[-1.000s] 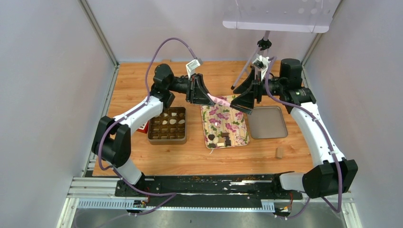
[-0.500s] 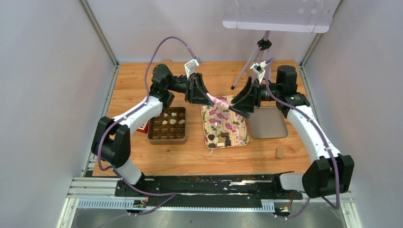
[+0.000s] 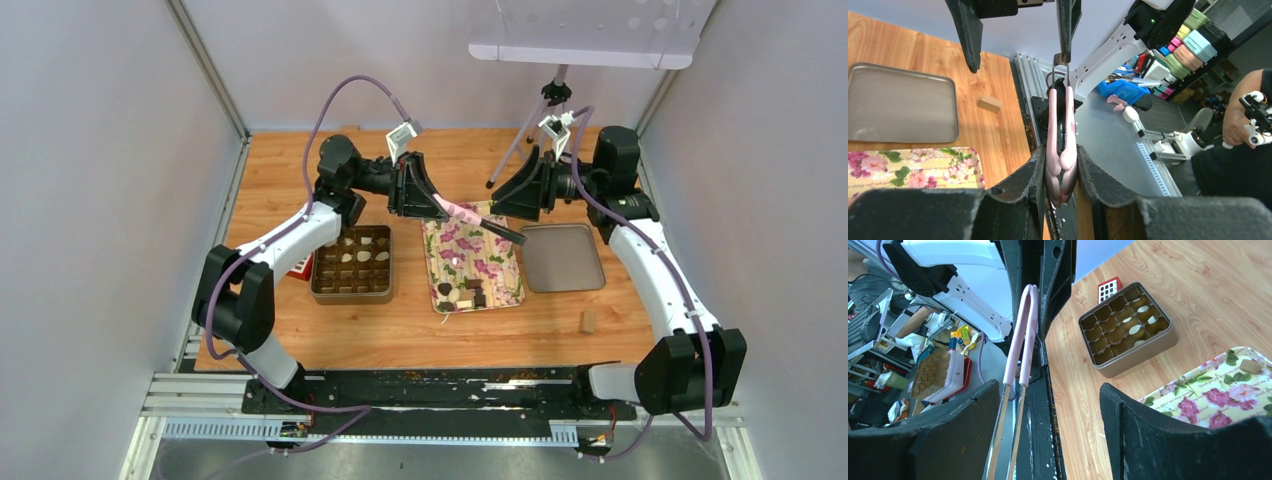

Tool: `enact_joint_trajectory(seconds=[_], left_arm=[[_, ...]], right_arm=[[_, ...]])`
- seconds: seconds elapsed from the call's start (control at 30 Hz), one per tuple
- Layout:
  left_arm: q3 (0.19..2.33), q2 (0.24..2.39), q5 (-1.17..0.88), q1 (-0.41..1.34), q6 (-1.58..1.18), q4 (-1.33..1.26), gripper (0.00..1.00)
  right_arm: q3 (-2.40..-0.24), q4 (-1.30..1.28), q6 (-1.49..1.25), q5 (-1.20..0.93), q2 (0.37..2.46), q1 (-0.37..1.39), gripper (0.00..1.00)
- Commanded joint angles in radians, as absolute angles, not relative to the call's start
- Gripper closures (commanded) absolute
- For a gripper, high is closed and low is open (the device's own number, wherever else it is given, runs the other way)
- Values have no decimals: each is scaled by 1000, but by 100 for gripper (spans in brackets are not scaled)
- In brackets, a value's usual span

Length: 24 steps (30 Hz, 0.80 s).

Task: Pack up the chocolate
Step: Adjust the clamp.

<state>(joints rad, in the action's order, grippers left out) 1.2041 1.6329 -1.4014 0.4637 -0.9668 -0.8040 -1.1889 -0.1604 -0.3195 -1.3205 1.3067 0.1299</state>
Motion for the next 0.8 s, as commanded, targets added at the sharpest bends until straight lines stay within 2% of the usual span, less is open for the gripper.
enact_joint_trajectory(seconds=[0.0, 0.27, 0.4, 0.53, 0.77], left_arm=[[1217, 1595, -1370, 459, -969, -829, 80], [1252, 1640, -1304, 456, -1017, -841, 80], [1261, 1656, -1298, 456, -1023, -839, 80], [1256, 1664, -1296, 456, -1022, -839, 80], [1250, 1682, -1286, 456, -1019, -836, 79]], right_arm=[[-1233, -94, -372, -1366, 1318, 129, 27], [-1173, -148, -317, -1373, 1269, 162, 24], [-1153, -149, -301, -1342, 1261, 167, 28], [-1148, -148, -295, -1330, 1259, 169, 35], [-1150, -143, -284, -1320, 1261, 170, 62]])
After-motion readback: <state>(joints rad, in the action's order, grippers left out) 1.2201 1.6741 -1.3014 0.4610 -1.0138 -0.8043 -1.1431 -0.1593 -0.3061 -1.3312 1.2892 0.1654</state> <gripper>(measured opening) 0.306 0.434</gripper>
